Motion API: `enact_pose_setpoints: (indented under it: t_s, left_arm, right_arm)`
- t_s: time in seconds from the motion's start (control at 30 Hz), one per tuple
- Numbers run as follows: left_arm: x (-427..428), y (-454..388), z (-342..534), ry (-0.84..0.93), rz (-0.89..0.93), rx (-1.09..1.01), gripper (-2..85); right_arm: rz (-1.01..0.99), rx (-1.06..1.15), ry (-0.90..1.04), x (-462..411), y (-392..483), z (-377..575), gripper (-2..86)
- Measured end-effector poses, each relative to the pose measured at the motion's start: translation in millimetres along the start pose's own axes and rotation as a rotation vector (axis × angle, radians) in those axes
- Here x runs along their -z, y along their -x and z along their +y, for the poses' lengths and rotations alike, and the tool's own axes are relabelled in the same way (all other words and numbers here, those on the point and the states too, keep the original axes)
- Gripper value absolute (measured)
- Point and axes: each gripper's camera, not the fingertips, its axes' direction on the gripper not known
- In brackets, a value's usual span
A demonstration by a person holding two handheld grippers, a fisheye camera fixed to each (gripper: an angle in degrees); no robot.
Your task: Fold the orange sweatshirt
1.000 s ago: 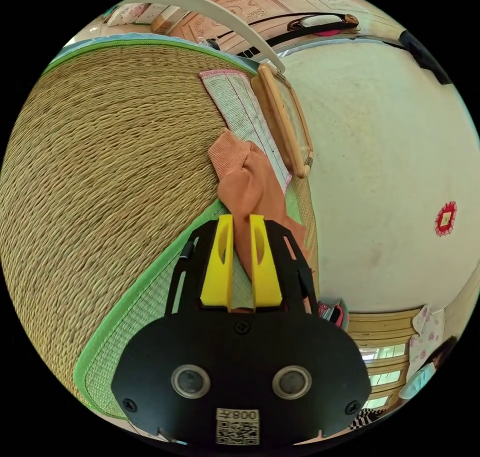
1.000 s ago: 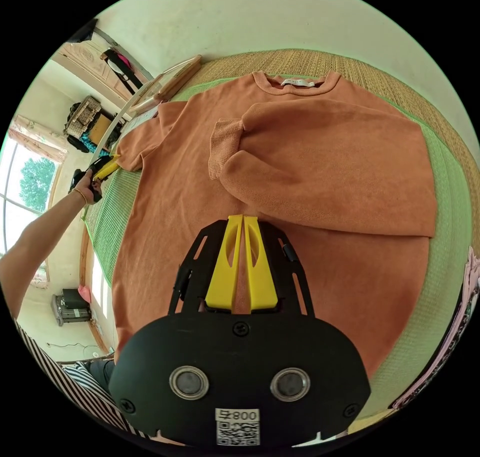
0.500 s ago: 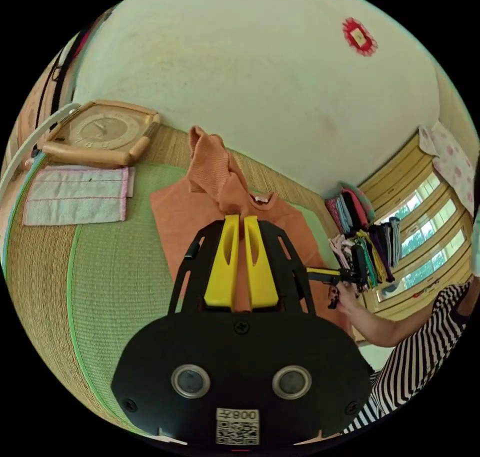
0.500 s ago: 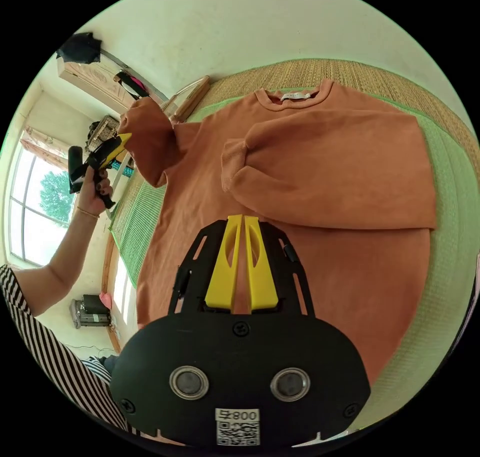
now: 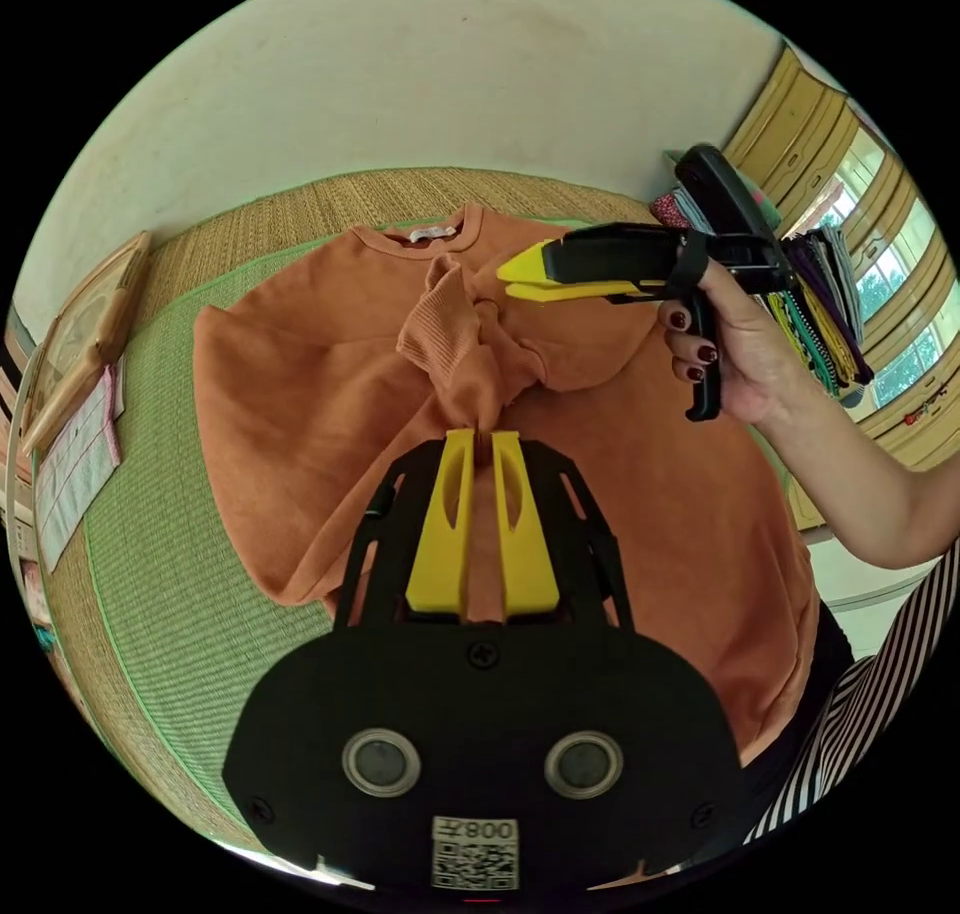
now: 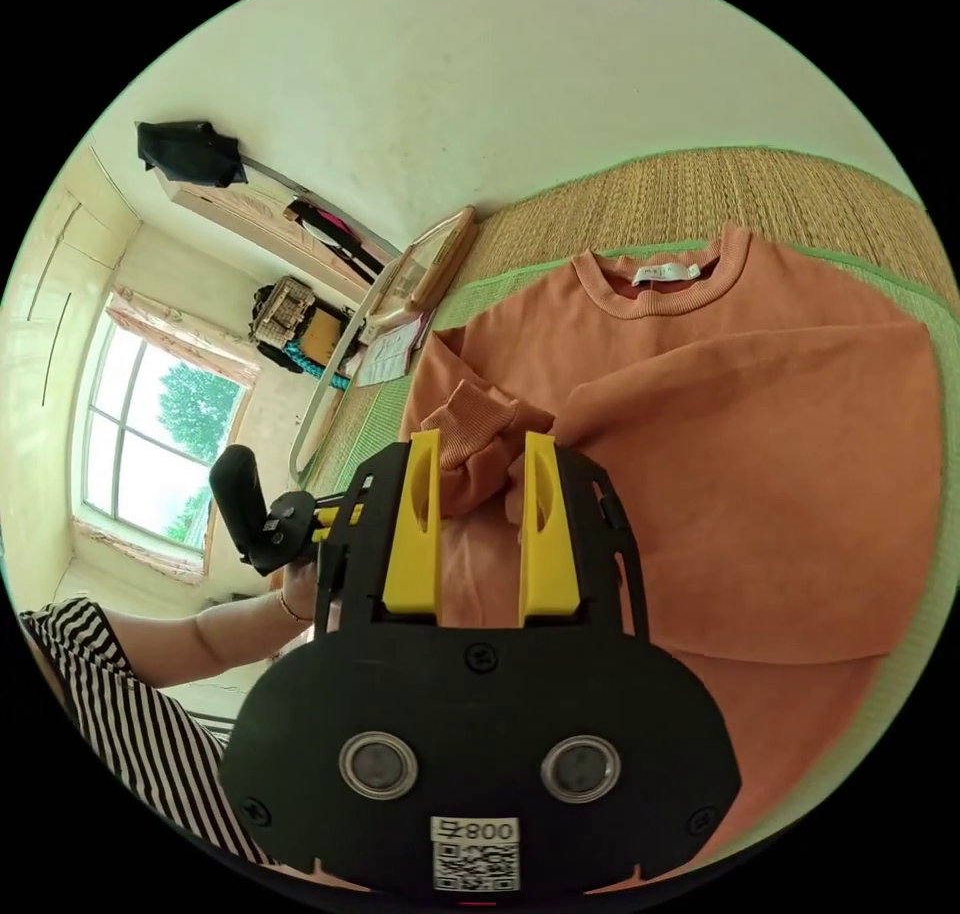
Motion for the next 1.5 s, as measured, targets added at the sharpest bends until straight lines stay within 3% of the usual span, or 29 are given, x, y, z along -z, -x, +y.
enact_pose_setpoints:
  t_s: [0.17, 0.4, 0.5, 0.77, 1.17, 1.5]
  left_arm:
    - [-17, -25, -8, 0.015, -0.03, -0.022, 2.8]
    - [-32, -46, -14, 0.024, -0.064, -0.024, 2.3]
    - [-28, -49, -16, -0.006, -0.071, -0.005, 2.0]
    - [16, -70, -46, -0.294, -0.028, -0.019, 2.1]
    - [-99, -99, -87, -0.059, 0.06, -0.085, 6.4]
    - [-64, -59, -63, -0.14, 0.107, 0.03, 7.0]
  right_arm:
    - [0.028, 0.055, -0.016, 3, 9, -19, 13.4]
    - [0.118, 0.089, 0.182, -35, 8, -36, 7.5]
    - [0.121, 0.139, 0.142, -20, 17, -38, 4.6]
    - [0.04, 0.258, -0.069, 77, 22, -45, 2.7]
    - [0.002, -0.022, 0.015, 80, -131, 3, 2.0]
    - [-0.008, -0.081, -0.146, 108, -142, 23, 0.2]
